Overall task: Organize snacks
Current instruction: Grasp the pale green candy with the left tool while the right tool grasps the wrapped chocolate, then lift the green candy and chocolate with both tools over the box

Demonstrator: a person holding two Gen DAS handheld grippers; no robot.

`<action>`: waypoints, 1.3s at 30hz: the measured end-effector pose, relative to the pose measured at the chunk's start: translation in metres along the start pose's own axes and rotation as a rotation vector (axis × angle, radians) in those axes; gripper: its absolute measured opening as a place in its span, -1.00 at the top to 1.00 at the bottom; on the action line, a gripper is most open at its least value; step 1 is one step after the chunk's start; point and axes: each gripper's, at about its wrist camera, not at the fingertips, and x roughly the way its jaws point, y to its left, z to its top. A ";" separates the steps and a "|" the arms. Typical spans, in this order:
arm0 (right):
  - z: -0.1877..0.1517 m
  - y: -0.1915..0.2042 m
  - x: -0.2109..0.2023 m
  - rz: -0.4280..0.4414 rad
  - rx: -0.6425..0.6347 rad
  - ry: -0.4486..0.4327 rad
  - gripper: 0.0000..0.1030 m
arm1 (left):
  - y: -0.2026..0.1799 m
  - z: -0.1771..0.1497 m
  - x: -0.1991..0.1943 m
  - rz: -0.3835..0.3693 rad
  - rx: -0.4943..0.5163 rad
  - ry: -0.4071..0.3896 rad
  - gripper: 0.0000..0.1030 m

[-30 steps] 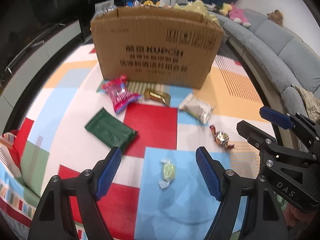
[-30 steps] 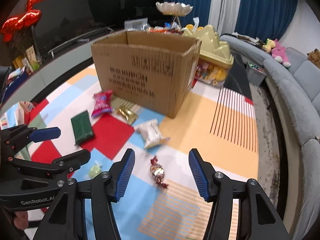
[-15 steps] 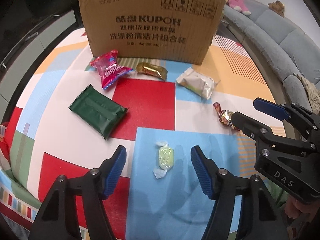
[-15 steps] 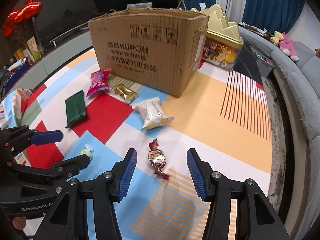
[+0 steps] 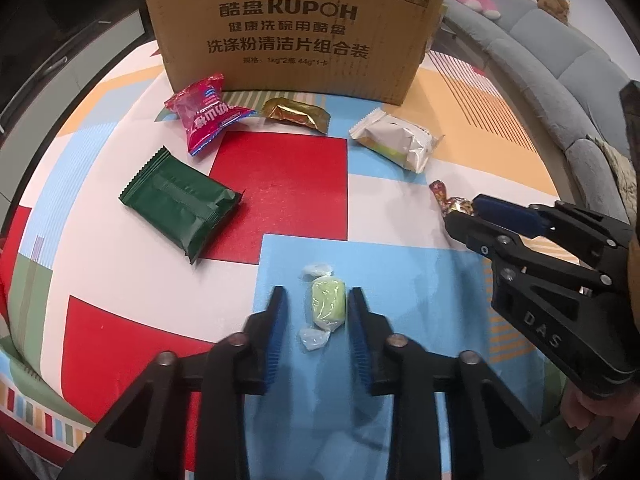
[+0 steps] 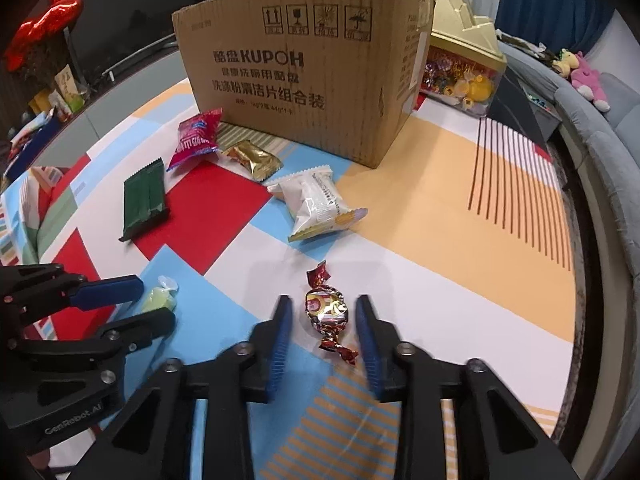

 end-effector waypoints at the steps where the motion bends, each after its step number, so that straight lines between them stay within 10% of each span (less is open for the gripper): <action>1: 0.000 0.000 0.001 -0.001 0.000 0.001 0.54 | 0.000 0.000 0.000 -0.002 0.002 0.000 0.60; 39: 0.008 0.022 -0.061 -0.043 0.159 -0.114 0.55 | 0.013 0.017 -0.046 -0.025 0.033 -0.088 0.64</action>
